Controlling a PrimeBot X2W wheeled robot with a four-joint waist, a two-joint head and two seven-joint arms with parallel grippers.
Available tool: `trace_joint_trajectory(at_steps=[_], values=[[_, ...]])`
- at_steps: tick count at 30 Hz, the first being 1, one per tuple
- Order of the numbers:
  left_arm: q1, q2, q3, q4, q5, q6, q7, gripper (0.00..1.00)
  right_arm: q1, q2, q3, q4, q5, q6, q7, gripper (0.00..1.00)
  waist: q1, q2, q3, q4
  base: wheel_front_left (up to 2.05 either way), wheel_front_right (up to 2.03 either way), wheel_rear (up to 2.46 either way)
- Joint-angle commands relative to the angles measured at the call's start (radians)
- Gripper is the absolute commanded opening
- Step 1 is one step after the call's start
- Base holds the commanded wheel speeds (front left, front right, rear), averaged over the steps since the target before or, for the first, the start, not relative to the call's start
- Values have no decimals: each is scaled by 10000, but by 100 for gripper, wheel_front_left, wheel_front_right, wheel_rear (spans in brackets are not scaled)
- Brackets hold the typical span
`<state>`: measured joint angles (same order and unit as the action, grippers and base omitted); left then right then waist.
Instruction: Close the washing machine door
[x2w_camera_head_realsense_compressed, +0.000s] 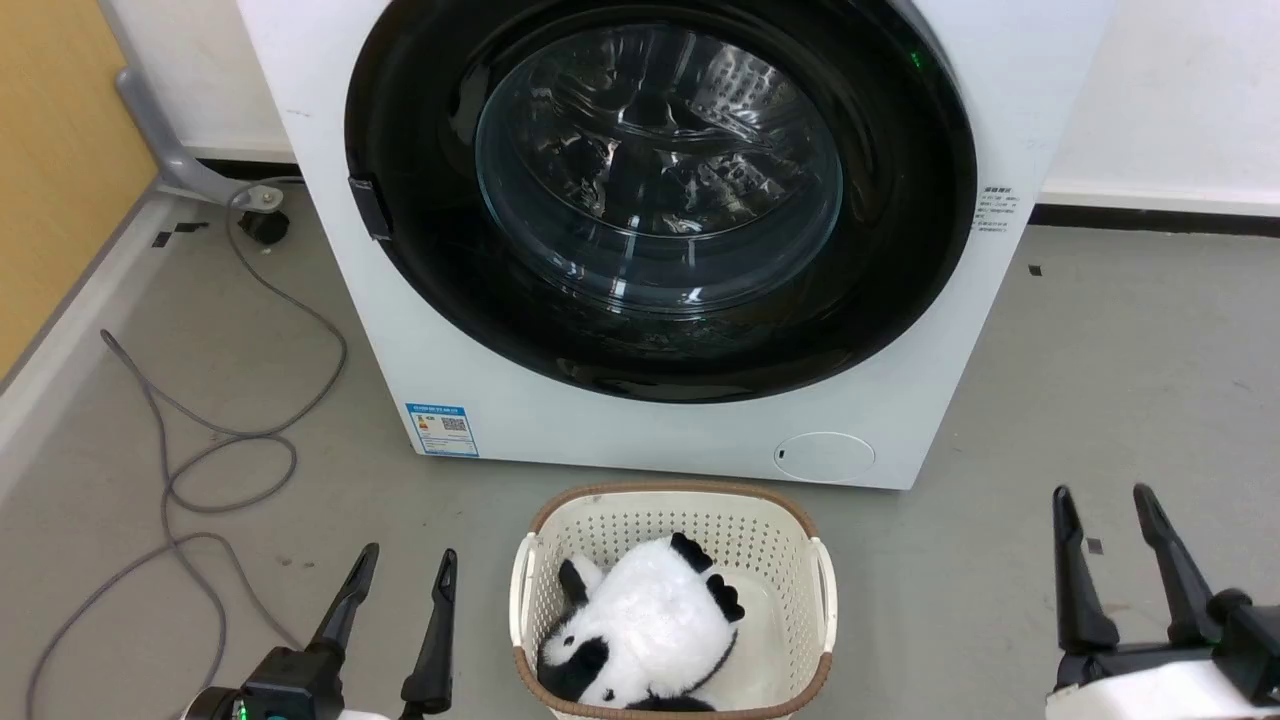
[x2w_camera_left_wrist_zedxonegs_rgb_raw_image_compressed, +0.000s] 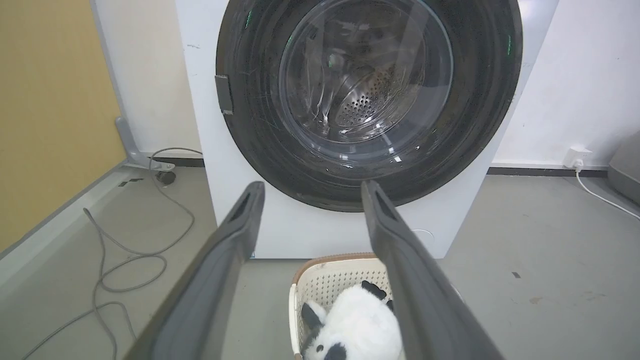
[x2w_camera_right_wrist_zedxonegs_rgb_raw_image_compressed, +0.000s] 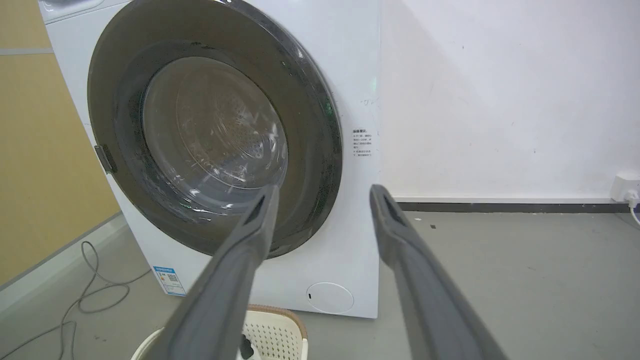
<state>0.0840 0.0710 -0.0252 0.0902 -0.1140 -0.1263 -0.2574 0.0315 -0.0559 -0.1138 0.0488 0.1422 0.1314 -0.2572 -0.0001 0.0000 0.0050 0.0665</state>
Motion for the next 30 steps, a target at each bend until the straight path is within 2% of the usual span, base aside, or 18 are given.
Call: trace_joint_trajectory(at_steps=[1,9,10,30], values=[[119,-14,40,58,120,-44,-43,100,204,52,12,-21,-34,-7,-45,100,1,0,-18,-3,0,0,0],[78,-72,211,38,263,6,-44,100,265,55,56,73,-86,-7,-45,100,1,0,-13,10,0,0,0],[35,-37,182,61,231,5,2,0,198,8,51,65,-22,0,2,0,1,0,-12,9,0,0,0],[-70,-48,155,-47,337,154,322,0,136,13,174,-2,-183,-1,309,0,1,0,-18,-72,0,0,0]])
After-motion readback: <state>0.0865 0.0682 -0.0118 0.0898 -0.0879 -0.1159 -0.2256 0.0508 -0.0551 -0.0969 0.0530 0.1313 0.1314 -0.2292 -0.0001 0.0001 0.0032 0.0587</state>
